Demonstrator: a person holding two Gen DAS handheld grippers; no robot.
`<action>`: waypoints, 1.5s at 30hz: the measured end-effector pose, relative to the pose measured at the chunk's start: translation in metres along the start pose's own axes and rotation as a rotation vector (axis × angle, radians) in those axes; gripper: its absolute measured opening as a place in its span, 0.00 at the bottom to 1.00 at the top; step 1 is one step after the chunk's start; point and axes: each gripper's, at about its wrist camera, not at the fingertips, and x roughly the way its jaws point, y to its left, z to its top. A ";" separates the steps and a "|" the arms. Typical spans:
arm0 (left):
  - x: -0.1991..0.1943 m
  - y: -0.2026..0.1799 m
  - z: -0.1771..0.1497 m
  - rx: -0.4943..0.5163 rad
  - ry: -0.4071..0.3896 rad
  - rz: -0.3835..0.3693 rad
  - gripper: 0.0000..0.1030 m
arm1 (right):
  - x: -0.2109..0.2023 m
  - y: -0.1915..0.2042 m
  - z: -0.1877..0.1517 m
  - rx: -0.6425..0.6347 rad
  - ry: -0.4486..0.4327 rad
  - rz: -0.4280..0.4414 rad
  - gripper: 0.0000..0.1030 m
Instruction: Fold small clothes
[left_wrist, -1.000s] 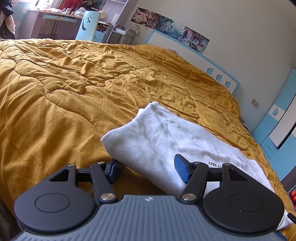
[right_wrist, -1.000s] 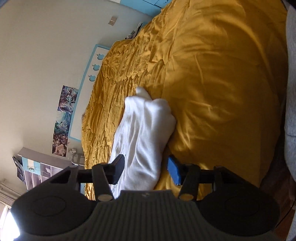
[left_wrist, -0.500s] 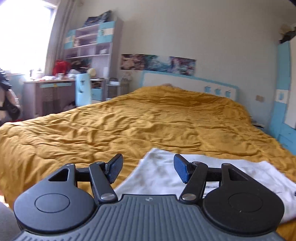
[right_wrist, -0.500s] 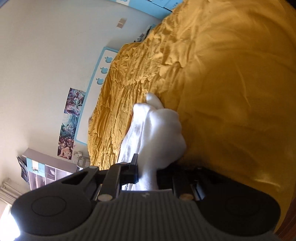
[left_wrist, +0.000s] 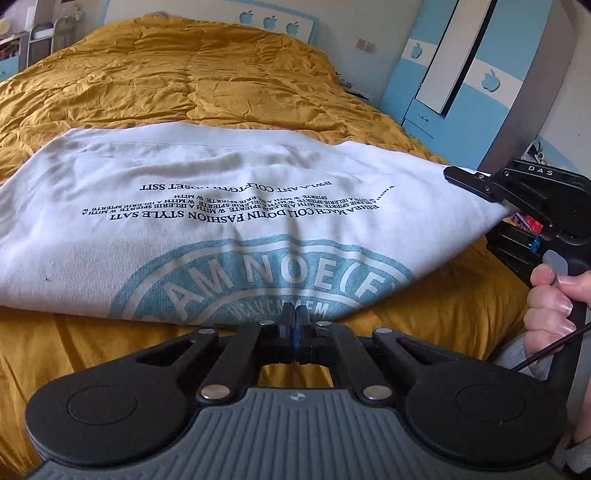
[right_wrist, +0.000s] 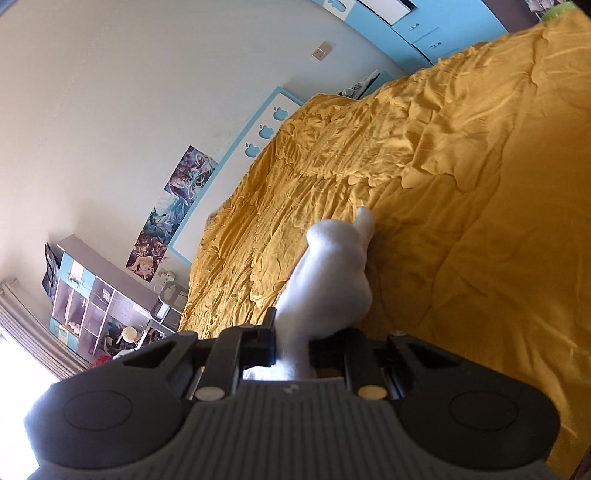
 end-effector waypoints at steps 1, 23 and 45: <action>-0.001 0.003 0.000 -0.020 0.004 -0.011 0.00 | 0.001 0.003 0.000 -0.014 -0.003 0.002 0.11; -0.133 0.171 0.004 -0.518 -0.402 0.278 0.16 | 0.075 0.218 -0.107 -0.626 0.065 0.256 0.11; -0.131 0.160 0.001 -0.428 -0.413 0.299 0.23 | 0.067 0.196 -0.171 -0.781 0.430 0.254 0.63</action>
